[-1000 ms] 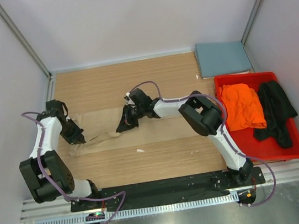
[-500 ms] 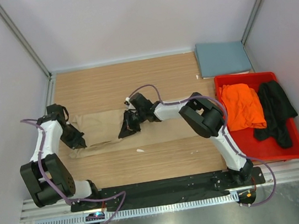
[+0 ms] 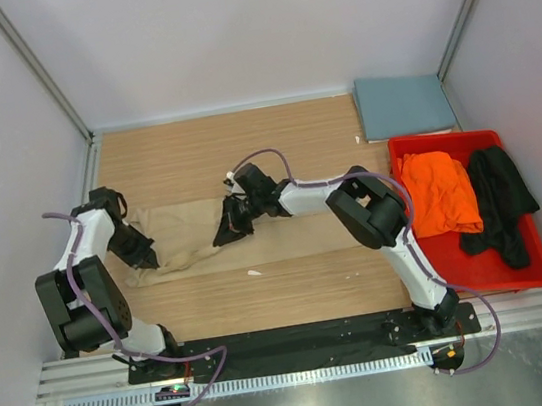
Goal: Fold and stack the t-shirts
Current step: Fold the tshirt
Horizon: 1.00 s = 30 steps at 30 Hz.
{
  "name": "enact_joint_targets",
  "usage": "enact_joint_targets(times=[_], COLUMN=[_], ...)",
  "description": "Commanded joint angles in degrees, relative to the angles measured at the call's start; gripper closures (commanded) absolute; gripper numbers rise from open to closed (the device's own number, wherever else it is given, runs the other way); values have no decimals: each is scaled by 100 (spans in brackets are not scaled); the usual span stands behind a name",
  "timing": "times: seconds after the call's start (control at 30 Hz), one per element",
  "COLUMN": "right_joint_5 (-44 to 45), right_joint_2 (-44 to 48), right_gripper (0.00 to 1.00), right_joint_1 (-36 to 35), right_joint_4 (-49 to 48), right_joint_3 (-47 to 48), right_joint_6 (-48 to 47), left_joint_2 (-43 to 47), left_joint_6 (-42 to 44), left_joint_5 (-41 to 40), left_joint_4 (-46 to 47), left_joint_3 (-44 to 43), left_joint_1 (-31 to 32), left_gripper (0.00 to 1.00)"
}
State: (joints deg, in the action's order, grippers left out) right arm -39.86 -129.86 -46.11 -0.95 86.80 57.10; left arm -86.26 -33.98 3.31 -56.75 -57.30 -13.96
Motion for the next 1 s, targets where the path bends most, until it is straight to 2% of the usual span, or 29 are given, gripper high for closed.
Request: enact_joint_targets(times=[0.0,0.27,0.43,0.97], right_joint_5=[-154,-145,-172,-286], right_joint_2=[137,-91,-320,-742], right_gripper=[98,97,97,97], right_joint_1=[32,225,321,524], right_joint_4=[42,288,517,534], right_joint_3=[310,688,1118,1585], right_joint_6=[-103,-138,-234,-129], left_joint_2=[-5,-707,-963,-1419], left_joint_6=[75,198,207,137], left_joint_5=[82,293,319,363], left_joint_4=[217,261,296,542], left_joint_3=[-246,-1116,-1354,-1864], left_joint_1=[-28,-37,-28,-37], left_gripper=[100,100,100,100])
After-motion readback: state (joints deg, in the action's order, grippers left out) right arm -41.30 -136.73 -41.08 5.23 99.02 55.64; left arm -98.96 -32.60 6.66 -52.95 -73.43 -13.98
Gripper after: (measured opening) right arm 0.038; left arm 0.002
